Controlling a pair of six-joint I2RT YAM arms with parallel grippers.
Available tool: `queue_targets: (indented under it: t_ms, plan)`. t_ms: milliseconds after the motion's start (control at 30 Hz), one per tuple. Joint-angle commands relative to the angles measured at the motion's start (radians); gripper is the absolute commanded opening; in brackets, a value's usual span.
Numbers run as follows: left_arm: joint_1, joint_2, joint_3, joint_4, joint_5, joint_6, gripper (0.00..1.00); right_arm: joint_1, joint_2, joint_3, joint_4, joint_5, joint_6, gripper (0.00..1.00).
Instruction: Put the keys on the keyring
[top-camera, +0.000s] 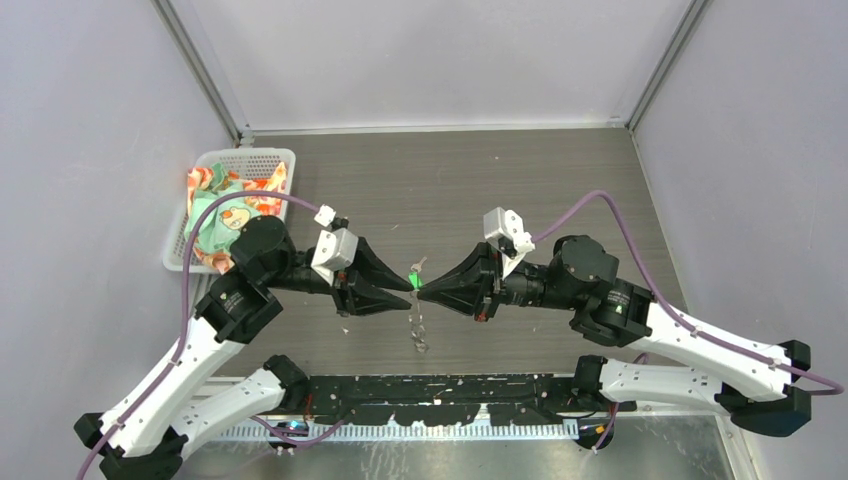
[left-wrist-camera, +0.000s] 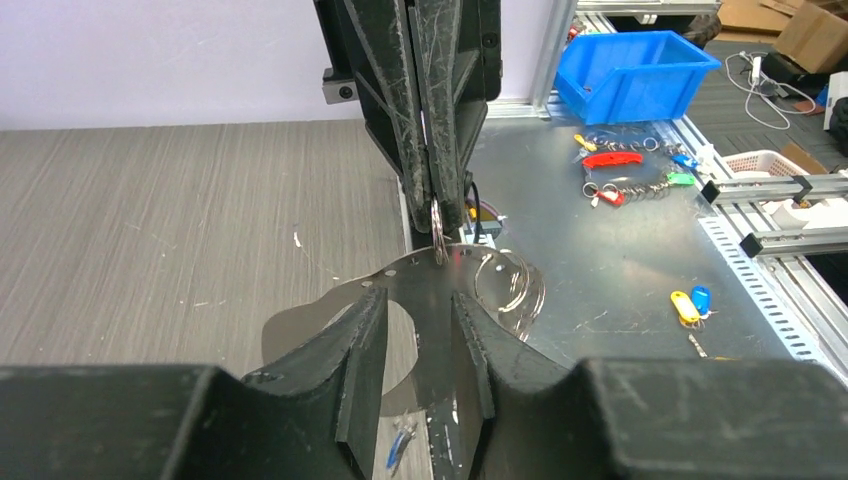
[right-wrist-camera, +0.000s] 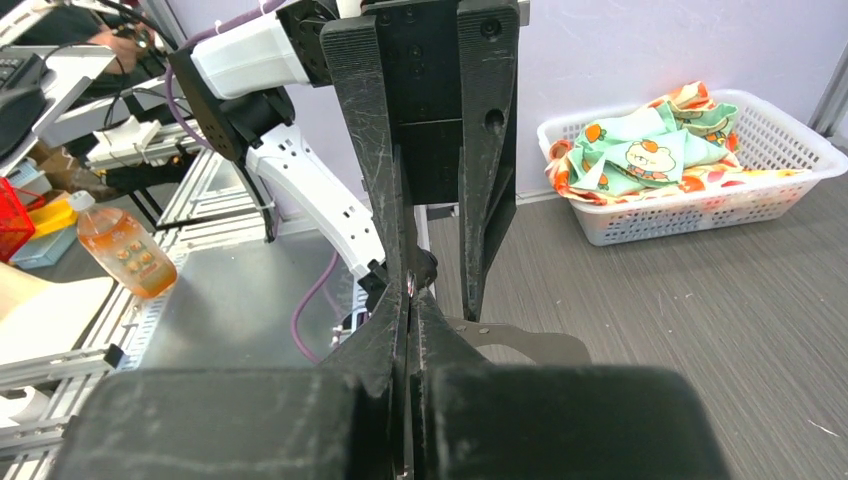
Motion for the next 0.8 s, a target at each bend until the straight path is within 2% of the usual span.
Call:
queue_targets:
  t_ms: [0,200,467,600,633,667,700,767]
  plan:
    - [-0.003,-0.002,0.004,0.063,-0.005,-0.034,0.3,0.0,-0.003,-0.024,0.158,-0.003,0.035,0.01]
    - [-0.004,-0.002,0.015,0.073,0.004,-0.043,0.25,0.001,-0.002,-0.054,0.19,0.006,0.045,0.01]
    - [-0.003,-0.004,0.005,0.067,0.022,-0.023,0.01,0.001,-0.001,-0.081,0.23,0.018,0.062,0.01]
    - [-0.003,-0.003,0.011,0.066,0.0,-0.02,0.0,0.0,0.0,-0.076,0.19,0.016,0.069,0.03]
    - [-0.003,-0.002,0.013,0.065,0.0,-0.018,0.0,0.0,0.001,-0.068,0.17,0.021,0.069,0.12]
    - [-0.003,-0.002,0.014,0.058,0.0,-0.011,0.0,0.0,0.001,-0.05,0.124,0.028,0.065,0.29]
    - [-0.003,-0.001,0.016,0.043,0.0,0.005,0.0,0.0,0.001,-0.024,0.042,0.04,0.056,0.41]
    - [-0.003,0.002,0.019,0.0,0.0,0.058,0.0,0.0,0.01,0.06,-0.138,0.054,-0.005,0.53]
